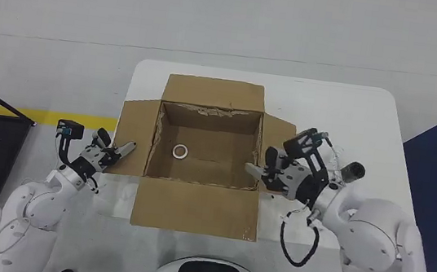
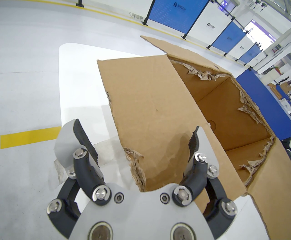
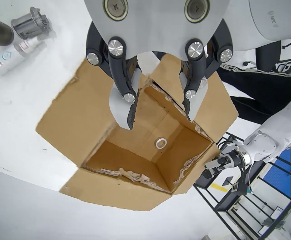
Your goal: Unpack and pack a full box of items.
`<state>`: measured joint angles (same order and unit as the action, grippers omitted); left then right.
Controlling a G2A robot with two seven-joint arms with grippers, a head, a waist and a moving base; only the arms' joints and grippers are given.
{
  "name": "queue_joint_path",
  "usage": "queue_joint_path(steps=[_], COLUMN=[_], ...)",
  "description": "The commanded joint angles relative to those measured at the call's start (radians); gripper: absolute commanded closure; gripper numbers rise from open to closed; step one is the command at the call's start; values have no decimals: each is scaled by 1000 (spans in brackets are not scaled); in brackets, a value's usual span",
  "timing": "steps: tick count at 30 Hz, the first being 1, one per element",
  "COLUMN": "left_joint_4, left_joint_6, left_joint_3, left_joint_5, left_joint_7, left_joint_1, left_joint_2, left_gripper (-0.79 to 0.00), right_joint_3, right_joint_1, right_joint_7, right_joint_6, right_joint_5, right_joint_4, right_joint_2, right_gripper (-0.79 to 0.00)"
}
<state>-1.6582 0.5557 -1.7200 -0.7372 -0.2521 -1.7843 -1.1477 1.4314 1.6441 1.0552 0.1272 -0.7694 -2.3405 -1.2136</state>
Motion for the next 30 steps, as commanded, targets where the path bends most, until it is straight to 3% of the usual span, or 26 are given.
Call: queue_joint_path(steps=[1,3,4,7,16,23,30], left_joint_4=[0,0,0,0,0,0,0], left_joint_6=[0,0,0,0,0,0,0], left_joint_3=[0,0,0,0,0,0,0], left_joint_5=[0,0,0,0,0,0,0], left_joint_7=[0,0,0,0,0,0,0], left_joint_1=[0,0,0,0,0,0,0], left_joint_2=[0,0,0,0,0,0,0], left_gripper=[-785,-785,-785,-785,-785,-785,-785], right_joint_3=[-101,-197,-243,-370,-599,-715,-775], right_joint_1=[-87,-173,-216,-340,-571,-677,-740], right_joint_7=[37,72,92,144,264,401,449], right_joint_6=[-51,-92,-110,-175,-344,-393,-413], right_joint_5=[-27,-66,-84,-124,-203,-281,-293], right_joint_4=[36,94,122,225,504,657,776], right_joint_2=[-5,-12,-17,-34,-87,-119,-150], right_gripper=[-446,-486,-551,-582,-388,-366,-351])
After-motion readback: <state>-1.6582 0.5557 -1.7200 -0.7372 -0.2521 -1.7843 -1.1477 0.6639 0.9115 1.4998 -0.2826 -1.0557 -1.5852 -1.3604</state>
